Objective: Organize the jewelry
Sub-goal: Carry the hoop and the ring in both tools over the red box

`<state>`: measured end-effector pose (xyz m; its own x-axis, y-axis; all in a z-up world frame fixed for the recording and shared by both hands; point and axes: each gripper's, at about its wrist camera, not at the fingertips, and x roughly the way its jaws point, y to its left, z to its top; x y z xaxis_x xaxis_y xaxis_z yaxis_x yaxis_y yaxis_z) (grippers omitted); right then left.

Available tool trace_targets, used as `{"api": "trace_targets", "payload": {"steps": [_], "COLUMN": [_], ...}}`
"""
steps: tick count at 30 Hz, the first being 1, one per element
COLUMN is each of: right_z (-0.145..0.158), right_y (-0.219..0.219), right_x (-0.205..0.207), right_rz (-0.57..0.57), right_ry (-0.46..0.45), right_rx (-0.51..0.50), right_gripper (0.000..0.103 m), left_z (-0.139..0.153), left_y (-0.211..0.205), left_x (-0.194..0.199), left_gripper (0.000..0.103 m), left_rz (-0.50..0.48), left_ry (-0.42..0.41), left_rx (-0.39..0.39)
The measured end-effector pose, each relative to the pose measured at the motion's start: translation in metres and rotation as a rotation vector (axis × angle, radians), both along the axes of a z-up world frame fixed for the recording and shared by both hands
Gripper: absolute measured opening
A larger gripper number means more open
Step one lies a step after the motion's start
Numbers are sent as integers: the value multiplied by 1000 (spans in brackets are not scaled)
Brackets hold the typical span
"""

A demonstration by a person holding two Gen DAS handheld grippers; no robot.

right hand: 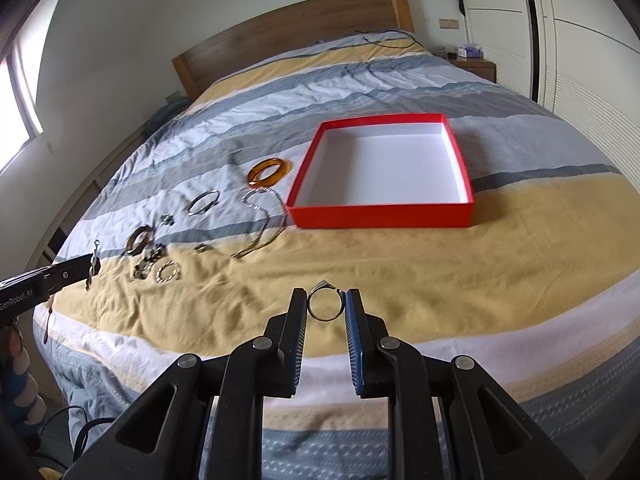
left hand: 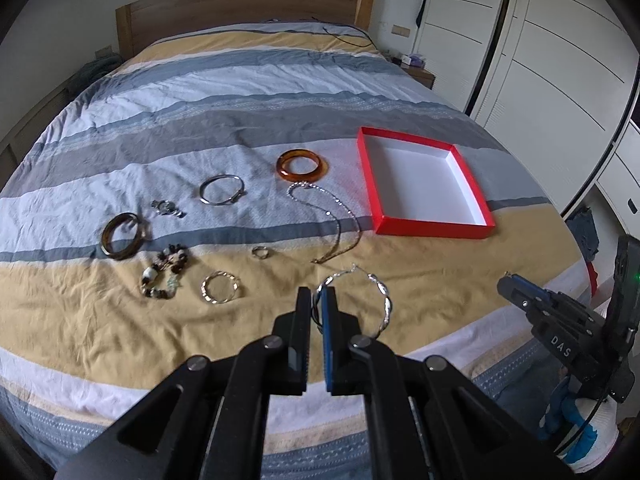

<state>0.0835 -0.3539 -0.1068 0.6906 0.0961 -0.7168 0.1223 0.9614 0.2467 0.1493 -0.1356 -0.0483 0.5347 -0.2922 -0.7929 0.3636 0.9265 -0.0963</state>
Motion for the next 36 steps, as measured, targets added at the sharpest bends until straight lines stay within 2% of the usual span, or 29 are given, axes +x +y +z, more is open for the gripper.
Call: {"api": "trace_targets", "payload": {"steps": [12,18,24,28,33,36], "right_z": [10,-12,-56,-71,-79,-78], "right_y": [-74,-93,-95,-95,-93,-94], "right_x": [89,139,171,181,187,188], "right_rz": [-49,2,86,112,144,152], "right_ry": [-26,20,139,183,223,234], "right_rx": [-51,-70,-94,-125,-174,-170], "right_gripper": [19,19,19,19,19,21], "left_z": [-21,-54,-103,-125,-131,-131], "left_y": [-118,-169,-191,-195,-198,-195], "left_x": [92,127,142,148,153,157], "left_gripper": [5,5,5,5,5,6], "left_rz": [-139,-188,-196,-192,-187,-172], "left_ry": [-4,42,113,155,164,173], "left_rx": [15,60,123,157,173,156]}}
